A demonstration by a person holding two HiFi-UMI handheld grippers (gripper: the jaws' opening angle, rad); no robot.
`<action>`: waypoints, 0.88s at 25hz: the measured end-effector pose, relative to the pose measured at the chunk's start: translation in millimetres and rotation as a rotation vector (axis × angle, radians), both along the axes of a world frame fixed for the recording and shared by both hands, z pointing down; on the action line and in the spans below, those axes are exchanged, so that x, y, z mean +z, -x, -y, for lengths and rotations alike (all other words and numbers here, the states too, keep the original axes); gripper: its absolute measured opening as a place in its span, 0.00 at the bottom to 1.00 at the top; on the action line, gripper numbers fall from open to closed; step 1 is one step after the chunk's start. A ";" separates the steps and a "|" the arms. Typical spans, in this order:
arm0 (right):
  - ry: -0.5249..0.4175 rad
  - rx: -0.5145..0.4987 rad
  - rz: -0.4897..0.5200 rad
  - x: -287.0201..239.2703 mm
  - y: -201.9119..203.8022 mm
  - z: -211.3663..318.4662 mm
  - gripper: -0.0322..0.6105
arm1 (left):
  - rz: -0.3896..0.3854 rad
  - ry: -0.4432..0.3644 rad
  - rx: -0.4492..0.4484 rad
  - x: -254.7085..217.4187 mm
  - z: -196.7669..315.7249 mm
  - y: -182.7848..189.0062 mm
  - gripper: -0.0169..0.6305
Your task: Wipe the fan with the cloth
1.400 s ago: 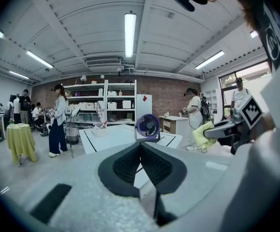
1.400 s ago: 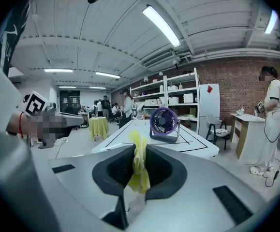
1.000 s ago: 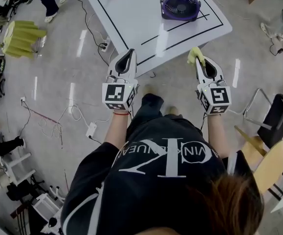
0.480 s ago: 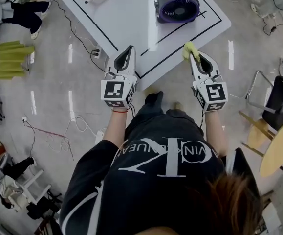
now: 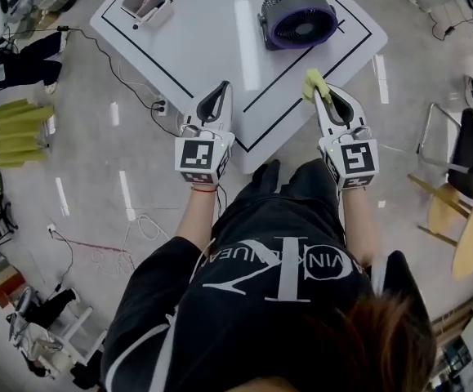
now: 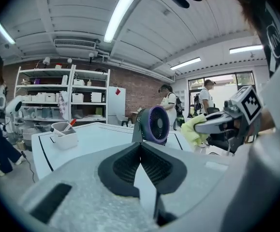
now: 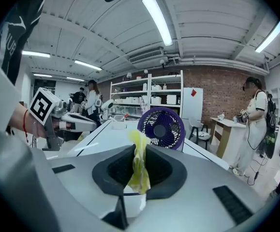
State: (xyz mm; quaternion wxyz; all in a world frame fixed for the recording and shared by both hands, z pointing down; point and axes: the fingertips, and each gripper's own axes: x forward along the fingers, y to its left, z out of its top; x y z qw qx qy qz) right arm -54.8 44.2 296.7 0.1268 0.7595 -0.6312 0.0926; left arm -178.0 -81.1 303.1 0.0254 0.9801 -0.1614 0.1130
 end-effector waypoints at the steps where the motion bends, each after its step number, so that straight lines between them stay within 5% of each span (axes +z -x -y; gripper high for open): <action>1: -0.004 -0.004 -0.012 -2.2 0.4 4.2 0.12 | 0.000 0.006 -0.001 3.3 2.9 -2.4 0.04; 13: 0.010 -0.162 -0.220 2.0 -29.8 59.3 0.12 | 0.010 0.060 -0.047 40.5 21.1 -65.3 0.04; 15: 0.021 -0.193 -0.258 7.1 -33.4 66.4 0.12 | 0.030 0.053 -0.033 49.1 20.5 -78.8 0.14; 22: -0.001 -0.310 -0.413 13.4 -28.6 90.2 0.12 | 0.088 0.014 -0.011 70.2 27.1 -113.3 0.16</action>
